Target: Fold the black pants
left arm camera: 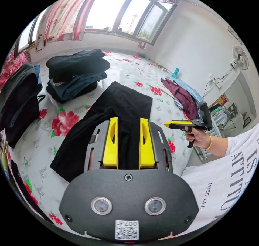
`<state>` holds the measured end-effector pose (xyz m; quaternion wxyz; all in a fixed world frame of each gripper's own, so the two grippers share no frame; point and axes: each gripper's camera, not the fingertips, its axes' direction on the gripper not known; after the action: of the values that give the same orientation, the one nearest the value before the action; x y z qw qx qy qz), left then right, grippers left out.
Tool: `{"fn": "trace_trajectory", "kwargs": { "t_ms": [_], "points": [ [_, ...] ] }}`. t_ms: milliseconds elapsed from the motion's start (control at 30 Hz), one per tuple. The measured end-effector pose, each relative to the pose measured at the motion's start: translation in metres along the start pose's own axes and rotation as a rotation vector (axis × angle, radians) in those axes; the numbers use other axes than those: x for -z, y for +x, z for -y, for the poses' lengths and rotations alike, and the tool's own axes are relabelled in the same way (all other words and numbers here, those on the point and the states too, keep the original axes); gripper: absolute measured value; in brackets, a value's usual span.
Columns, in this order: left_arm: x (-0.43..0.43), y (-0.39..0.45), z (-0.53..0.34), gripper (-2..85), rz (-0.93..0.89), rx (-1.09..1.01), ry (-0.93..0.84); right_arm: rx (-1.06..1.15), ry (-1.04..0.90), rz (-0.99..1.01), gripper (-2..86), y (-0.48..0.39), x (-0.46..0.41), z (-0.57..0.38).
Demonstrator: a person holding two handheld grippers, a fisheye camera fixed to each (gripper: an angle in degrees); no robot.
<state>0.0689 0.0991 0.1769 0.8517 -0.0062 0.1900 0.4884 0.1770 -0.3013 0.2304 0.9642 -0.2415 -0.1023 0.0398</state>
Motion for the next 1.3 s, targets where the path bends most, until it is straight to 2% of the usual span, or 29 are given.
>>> {"fn": "trace_trajectory", "kwargs": {
  "t_ms": [133, 333, 400, 467, 533, 633, 700, 767, 867, 933, 1067, 1167, 1300],
  "points": [
    [0.004, -0.007, -0.050, 10.7, 0.155, 0.047, -0.062, 0.067, -0.014, 0.034, 1.3, -0.001, -0.012, 0.018],
    [-0.005, -0.019, -0.098, 11.9, 0.153, 0.118, -0.225, 0.226, -0.087, 0.092, 3.8, -0.019, -0.058, 0.082],
    [-0.017, -0.010, -0.101, 12.1, 0.155, 0.089, -0.262, 0.274, -0.126, 0.078, 4.5, -0.025, -0.078, 0.101],
    [-0.039, 0.000, -0.102, 12.1, 0.167, 0.056, -0.328, 0.320, -0.248, 0.015, 5.5, -0.028, -0.119, 0.117],
    [-0.068, 0.006, -0.107, 12.2, 0.266, 0.032, -0.386, 0.350, -0.261, -0.019, 6.1, -0.027, -0.134, 0.118],
    [-0.066, 0.005, -0.099, 12.0, 0.262, 0.060, -0.373, 0.280, -0.266, 0.020, 6.2, -0.013, -0.124, 0.127],
    [-0.057, -0.001, -0.097, 11.1, 0.234, 0.107, -0.339, 0.210, -0.173, 0.064, 6.4, 0.009, -0.100, 0.129],
    [-0.041, -0.008, -0.093, 9.7, 0.226, 0.155, -0.266, 0.061, 0.014, 0.064, 6.6, 0.058, -0.055, 0.125],
    [-0.015, -0.021, -0.081, 8.9, 0.222, 0.197, -0.151, -0.193, 0.165, -0.004, 6.9, 0.137, -0.006, 0.113],
    [-0.010, -0.035, -0.065, 8.5, 0.225, 0.225, -0.112, -0.341, 0.201, -0.008, 6.9, 0.183, 0.011, 0.102],
    [-0.022, -0.052, -0.044, 8.5, 0.193, 0.296, -0.101, -0.560, 0.225, 0.144, 7.0, 0.249, 0.005, 0.075],
    [-0.025, -0.062, -0.039, 8.3, 0.152, 0.398, -0.076, -0.609, 0.372, 0.257, 6.2, 0.262, -0.001, 0.067],
    [-0.015, -0.077, -0.050, 8.1, 0.155, 0.536, -0.060, -0.641, 0.379, 0.376, 2.8, 0.273, -0.019, 0.080]
  ]
}}
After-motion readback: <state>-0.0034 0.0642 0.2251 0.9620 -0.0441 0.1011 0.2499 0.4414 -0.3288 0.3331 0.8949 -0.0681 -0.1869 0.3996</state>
